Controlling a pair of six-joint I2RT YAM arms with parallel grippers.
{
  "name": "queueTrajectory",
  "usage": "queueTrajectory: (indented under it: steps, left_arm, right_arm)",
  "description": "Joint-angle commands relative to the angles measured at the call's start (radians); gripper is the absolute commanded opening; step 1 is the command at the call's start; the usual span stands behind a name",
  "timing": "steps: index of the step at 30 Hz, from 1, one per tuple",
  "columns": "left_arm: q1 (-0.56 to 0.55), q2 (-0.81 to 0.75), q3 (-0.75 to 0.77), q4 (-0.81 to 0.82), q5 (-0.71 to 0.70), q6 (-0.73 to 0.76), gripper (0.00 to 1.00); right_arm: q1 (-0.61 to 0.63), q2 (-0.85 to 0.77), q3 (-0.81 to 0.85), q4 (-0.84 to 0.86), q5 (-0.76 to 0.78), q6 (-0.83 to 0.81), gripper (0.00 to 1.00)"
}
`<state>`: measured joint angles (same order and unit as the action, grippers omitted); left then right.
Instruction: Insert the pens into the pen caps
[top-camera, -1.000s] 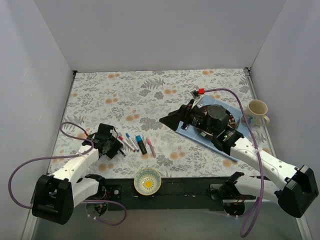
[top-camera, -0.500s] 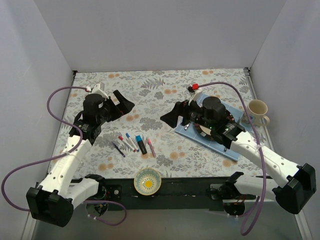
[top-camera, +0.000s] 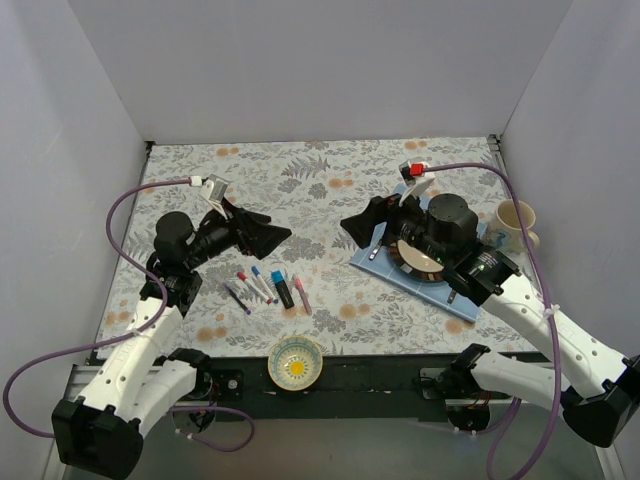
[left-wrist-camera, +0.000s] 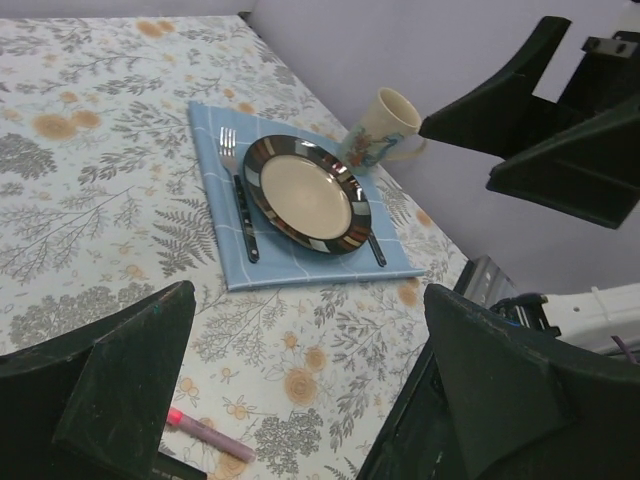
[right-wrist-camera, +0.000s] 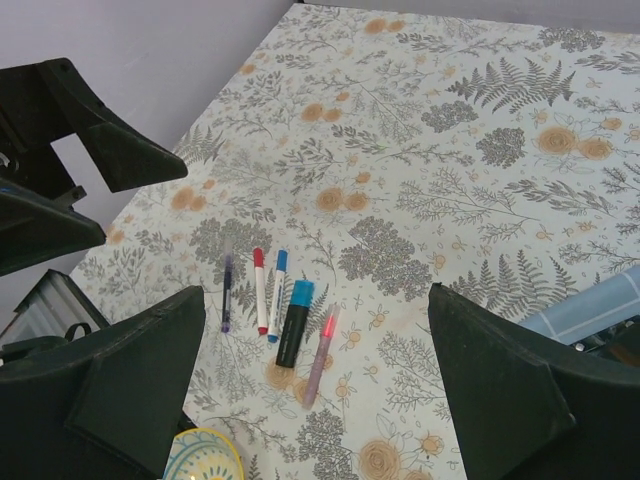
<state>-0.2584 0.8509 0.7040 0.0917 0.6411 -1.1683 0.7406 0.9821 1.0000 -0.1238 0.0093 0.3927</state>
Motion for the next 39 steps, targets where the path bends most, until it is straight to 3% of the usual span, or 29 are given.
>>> queueTrajectory:
  steps: [1,39]
  left_arm:
    - [-0.002,-0.03,-0.011,0.111,0.12,-0.008,0.98]
    - [-0.01,-0.065,-0.032,0.126,0.134,0.006,0.98]
  right_arm:
    - [-0.003,-0.019,-0.008,0.05,0.038,-0.003,0.98]
    - [-0.001,0.003,-0.023,0.09,0.006,0.018,0.98]
